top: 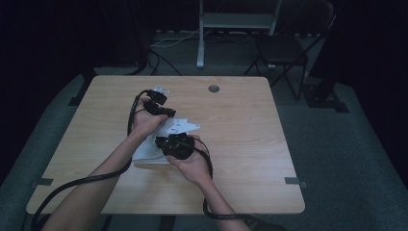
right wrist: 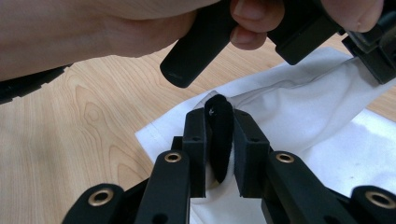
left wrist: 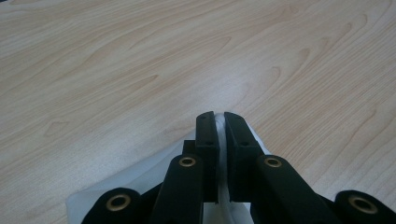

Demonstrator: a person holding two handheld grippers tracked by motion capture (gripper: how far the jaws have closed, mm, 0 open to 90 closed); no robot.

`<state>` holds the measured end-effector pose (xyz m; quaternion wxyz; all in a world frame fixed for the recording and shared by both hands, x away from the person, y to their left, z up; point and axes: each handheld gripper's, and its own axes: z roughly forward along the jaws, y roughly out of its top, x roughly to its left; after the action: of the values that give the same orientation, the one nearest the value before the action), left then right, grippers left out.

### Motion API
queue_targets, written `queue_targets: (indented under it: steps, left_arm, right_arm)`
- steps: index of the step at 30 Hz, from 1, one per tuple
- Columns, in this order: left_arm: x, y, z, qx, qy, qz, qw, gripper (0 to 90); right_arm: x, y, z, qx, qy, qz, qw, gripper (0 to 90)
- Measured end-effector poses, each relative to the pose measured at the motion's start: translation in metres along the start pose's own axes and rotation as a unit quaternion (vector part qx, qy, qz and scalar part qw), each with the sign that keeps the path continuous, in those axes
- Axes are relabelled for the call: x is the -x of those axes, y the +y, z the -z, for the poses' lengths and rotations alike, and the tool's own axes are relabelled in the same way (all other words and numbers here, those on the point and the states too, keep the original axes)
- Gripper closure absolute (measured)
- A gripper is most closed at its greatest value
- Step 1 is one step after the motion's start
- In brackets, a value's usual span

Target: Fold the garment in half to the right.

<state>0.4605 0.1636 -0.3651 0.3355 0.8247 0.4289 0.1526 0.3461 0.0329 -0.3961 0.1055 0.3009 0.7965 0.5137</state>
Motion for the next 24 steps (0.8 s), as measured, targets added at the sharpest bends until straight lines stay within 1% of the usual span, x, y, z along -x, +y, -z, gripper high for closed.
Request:
queue_targets:
  steps: [6, 10, 24]
  left_arm:
    - [0.0007, -0.0005, -0.0019, 0.0, -0.001, 0.0, 1.0, 85.0]
    - [0.0014, -0.0011, -0.0039, -0.002, -0.002, 0.002, 1.0, 84.9]
    - [0.0037, -0.0025, -0.0098, -0.006, -0.003, 0.002, 1.0, 84.7]
  right_arm:
    - [0.0017, -0.0016, 0.0008, -0.003, -0.001, 0.0, 1.0, 77.5]
    - [0.0023, -0.0021, 0.0015, -0.003, -0.001, -0.006, 1.0, 77.2]
    - [0.0051, -0.006, 0.0029, -0.01, -0.004, -0.008, 0.9999, 76.9]
